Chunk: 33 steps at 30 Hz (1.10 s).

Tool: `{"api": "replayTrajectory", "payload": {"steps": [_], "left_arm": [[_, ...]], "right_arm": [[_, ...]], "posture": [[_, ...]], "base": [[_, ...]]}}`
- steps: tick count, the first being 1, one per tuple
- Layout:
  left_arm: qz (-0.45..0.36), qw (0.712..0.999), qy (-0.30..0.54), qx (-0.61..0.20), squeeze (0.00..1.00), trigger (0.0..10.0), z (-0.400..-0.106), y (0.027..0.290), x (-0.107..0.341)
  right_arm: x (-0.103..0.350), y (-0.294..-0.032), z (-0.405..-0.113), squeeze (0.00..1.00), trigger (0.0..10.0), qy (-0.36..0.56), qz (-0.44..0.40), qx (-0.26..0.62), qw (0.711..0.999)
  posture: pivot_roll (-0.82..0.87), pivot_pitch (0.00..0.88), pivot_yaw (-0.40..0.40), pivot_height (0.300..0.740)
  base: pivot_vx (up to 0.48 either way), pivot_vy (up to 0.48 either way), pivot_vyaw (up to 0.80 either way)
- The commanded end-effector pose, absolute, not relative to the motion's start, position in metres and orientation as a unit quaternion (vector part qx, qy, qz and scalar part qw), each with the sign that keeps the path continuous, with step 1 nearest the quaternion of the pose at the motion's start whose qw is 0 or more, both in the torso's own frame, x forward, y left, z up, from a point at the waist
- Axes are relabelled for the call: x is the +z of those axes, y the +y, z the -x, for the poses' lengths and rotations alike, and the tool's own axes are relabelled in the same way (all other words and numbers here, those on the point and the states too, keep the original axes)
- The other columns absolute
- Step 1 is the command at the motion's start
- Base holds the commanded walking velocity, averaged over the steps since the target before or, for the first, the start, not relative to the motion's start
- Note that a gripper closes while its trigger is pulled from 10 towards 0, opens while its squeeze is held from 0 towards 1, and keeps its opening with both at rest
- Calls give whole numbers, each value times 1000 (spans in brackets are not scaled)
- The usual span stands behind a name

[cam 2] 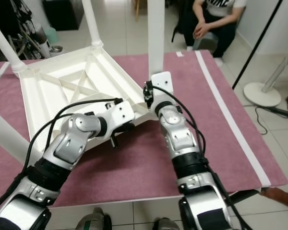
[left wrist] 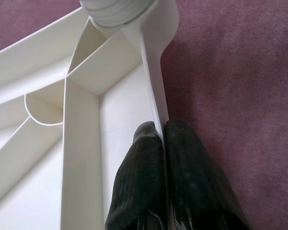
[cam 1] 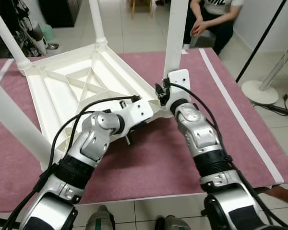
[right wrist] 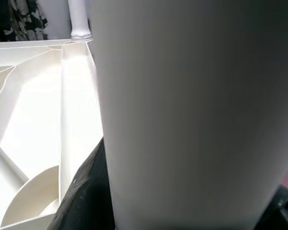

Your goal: Building children table

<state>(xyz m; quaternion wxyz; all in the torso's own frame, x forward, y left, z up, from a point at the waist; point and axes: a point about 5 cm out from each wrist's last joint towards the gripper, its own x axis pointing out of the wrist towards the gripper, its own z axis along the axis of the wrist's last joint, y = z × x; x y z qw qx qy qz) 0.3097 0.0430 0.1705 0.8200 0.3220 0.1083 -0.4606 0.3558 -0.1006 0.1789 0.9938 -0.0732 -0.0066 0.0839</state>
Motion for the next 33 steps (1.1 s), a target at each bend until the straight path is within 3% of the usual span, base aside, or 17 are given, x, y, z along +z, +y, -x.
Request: {"api": "replayTrajectory", "payload": {"steps": [1,4,5,7,8,9,10,12,14,15,16,25,26,27,28,31,33], "left_arm": [[-337,863,-66,-371,0,0,-311,25,228],[-340,860,-65,-375,0,0,-310,26,227],[-339,857,-64,-383,0,0,-308,28,226],[-339,849,-68,-400,0,0,-303,28,224],[-341,839,-71,-419,0,0,-298,31,222],[-343,827,-76,-439,0,0,-292,33,220],[-343,827,-76,-439,0,0,-292,33,220],[-351,788,-81,-499,0,0,-273,45,215],[-356,766,-78,-529,0,0,-262,53,211],[-356,766,-78,-529,0,0,-262,53,211],[-359,741,-70,-563,0,0,-248,63,206],[-364,722,-54,-586,0,0,-237,82,202],[-364,725,-54,-582,0,0,-238,83,203],[-364,725,-54,-582,0,0,-238,83,203],[-366,731,-58,-573,0,0,-241,82,204],[-370,758,-68,-534,0,0,-253,72,207],[-371,766,-69,-521,0,0,-256,70,207]], "right_arm": [[159,-80,-351,0,10000,30,91,124,988],[162,-77,-350,0,10000,19,89,142,986],[166,-76,-348,1000,10000,5,71,169,983],[170,-72,-344,1000,10000,-9,63,213,975],[175,-69,-338,561,10000,-22,55,270,961],[179,-68,-330,0,10000,-26,52,323,945],[179,-68,-330,0,10000,-26,52,323,945],[182,-76,-306,0,10000,-36,89,451,888],[180,-84,-295,0,10000,-25,112,509,853],[180,-84,-295,0,10000,-25,112,509,853],[178,-97,-283,0,10000,-6,135,567,813],[180,-113,-283,0,10000,30,140,630,764],[180,-113,-285,0,6235,31,139,632,761],[180,-113,-285,0,6235,31,139,632,761],[181,-110,-290,0,0,27,136,620,772],[175,-102,-309,0,0,29,145,534,832],[172,-102,-314,0,0,33,153,506,848]], "posture": [[89,0,63,740],[91,0,60,740],[91,0,60,740],[91,0,57,740],[92,0,57,740],[92,0,57,740],[92,0,57,740],[93,0,51,740],[95,0,48,740],[95,0,48,740],[99,0,45,740],[114,0,35,740],[114,0,35,740],[114,0,35,740],[114,0,31,740],[113,0,33,740],[113,0,33,740]], "base": [[0,0,0],[0,0,0],[0,0,0],[0,0,0],[0,0,0],[0,0,0],[0,0,0],[0,0,0],[0,0,0],[0,0,0],[0,0,0],[0,0,0],[0,0,0],[0,0,0],[0,0,0],[0,0,0],[0,0,0]]}}
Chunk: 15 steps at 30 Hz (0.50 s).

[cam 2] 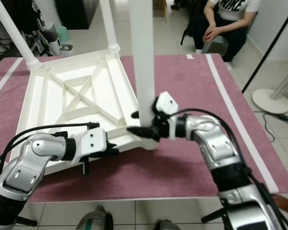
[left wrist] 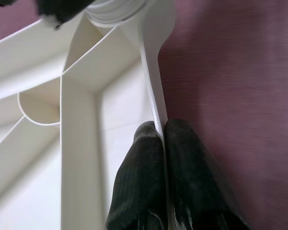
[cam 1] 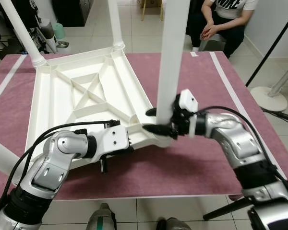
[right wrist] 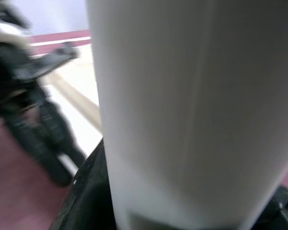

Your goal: Building children table

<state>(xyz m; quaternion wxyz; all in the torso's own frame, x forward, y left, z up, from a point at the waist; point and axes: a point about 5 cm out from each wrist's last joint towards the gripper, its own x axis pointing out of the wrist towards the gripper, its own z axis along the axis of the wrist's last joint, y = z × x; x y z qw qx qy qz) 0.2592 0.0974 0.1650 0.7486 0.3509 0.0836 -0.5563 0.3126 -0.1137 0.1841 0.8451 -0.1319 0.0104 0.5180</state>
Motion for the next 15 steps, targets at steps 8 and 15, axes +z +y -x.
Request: {"api": "replayTrajectory", "payload": {"steps": [8,15], "left_arm": [[-341,847,-76,-401,0,0,-294,37,227],[-348,856,-95,-371,0,0,-309,14,240]], "right_arm": [[152,-101,-342,0,0,82,132,272,950],[141,-104,-351,0,0,100,103,102,984]], "posture": [[98,0,48,740],[92,0,58,740]], "base": [[0,0,0],[0,0,0]]}}
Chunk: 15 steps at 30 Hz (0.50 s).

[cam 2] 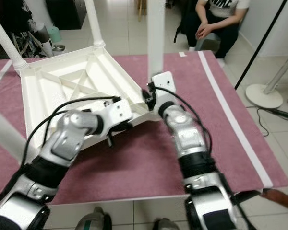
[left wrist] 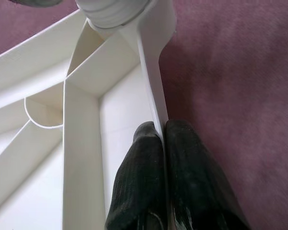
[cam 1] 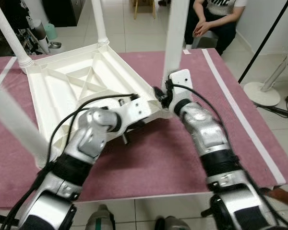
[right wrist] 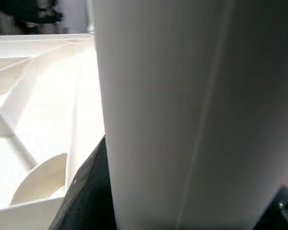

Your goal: Building children table

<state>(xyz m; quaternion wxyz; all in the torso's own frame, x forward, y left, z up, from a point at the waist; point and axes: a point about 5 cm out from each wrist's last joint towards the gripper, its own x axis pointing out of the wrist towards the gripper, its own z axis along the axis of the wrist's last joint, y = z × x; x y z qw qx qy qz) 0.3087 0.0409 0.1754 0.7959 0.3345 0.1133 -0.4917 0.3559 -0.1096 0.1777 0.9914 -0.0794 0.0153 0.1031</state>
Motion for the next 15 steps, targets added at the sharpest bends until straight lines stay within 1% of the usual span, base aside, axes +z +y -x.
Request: {"api": "replayTrajectory", "payload": {"steps": [1,2,7,8,9,10,11,12,15], "left_arm": [[-349,851,-99,-380,0,0,-308,11,240],[-350,846,-100,-389,0,0,-307,10,239],[-357,836,-98,-404,0,0,-302,14,232],[-360,832,-94,-411,0,0,-299,16,227],[-360,832,-94,-411,0,0,-299,16,227],[-363,827,-88,-421,0,0,-295,19,221],[-363,827,-88,-421,0,0,-295,19,221],[-366,817,-80,-438,0,0,-289,22,213],[-366,817,-80,-438,0,0,-289,22,213]], "right_arm": [[144,-102,-353,0,0,89,97,92,987],[149,-98,-353,0,10000,72,92,95,989],[157,-90,-352,0,10000,39,81,138,986],[161,-85,-348,1000,10000,24,72,175,982],[161,-85,-348,1000,10000,24,72,175,982],[165,-80,-342,1000,10000,6,68,226,972],[165,-80,-342,1000,10000,6,68,226,972],[167,-76,-333,0,10000,2,68,287,956],[167,-76,-333,0,10000,2,68,287,956]], "posture": [[90,0,62,740],[88,0,64,740],[88,0,64,740],[88,0,58,740],[88,0,58,740],[90,0,55,740],[90,0,55,740],[90,0,55,740],[90,0,55,740]], "base": [[0,0,0],[0,0,0],[0,0,0],[0,0,0],[0,0,0],[0,0,0],[0,0,0],[0,0,0],[0,0,0]]}}
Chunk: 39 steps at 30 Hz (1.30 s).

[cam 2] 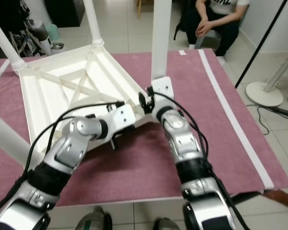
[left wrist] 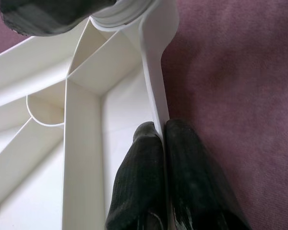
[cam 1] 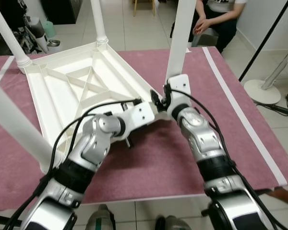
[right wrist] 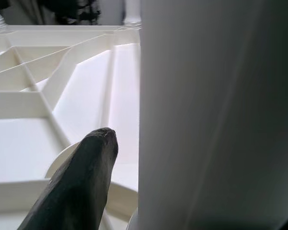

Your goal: Building children table

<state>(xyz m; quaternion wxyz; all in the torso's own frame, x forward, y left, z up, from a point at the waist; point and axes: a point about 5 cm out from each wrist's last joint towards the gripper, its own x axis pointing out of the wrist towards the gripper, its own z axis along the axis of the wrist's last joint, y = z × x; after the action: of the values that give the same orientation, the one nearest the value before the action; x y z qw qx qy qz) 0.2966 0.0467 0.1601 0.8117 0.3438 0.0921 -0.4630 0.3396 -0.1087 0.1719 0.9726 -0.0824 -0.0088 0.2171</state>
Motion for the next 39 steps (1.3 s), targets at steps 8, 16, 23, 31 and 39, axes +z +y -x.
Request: {"api": "replayTrajectory", "payload": {"steps": [8,16,23,31,39], "left_arm": [[-370,793,48,-482,0,1569,-277,42,139],[-352,786,85,-501,1000,10000,-271,48,119],[-336,791,84,-504,1000,10000,-270,48,122],[-336,791,84,-504,1000,10000,-270,48,122],[-336,791,84,-504,1000,10000,-270,48,122]], "right_arm": [[122,-75,-281,0,10000,78,117,444,885],[115,-65,-275,0,10000,76,102,444,887],[119,-66,-276,0,10000,68,98,440,890],[119,-66,-276,0,10000,68,98,440,890],[119,-66,-276,0,10000,68,98,440,890]], "posture": [[78,0,55,740],[74,0,65,740],[75,0,67,740],[75,0,67,740],[75,0,67,740]], "base": [[0,0,0],[0,0,0],[0,0,0],[0,0,0],[0,0,0]]}}
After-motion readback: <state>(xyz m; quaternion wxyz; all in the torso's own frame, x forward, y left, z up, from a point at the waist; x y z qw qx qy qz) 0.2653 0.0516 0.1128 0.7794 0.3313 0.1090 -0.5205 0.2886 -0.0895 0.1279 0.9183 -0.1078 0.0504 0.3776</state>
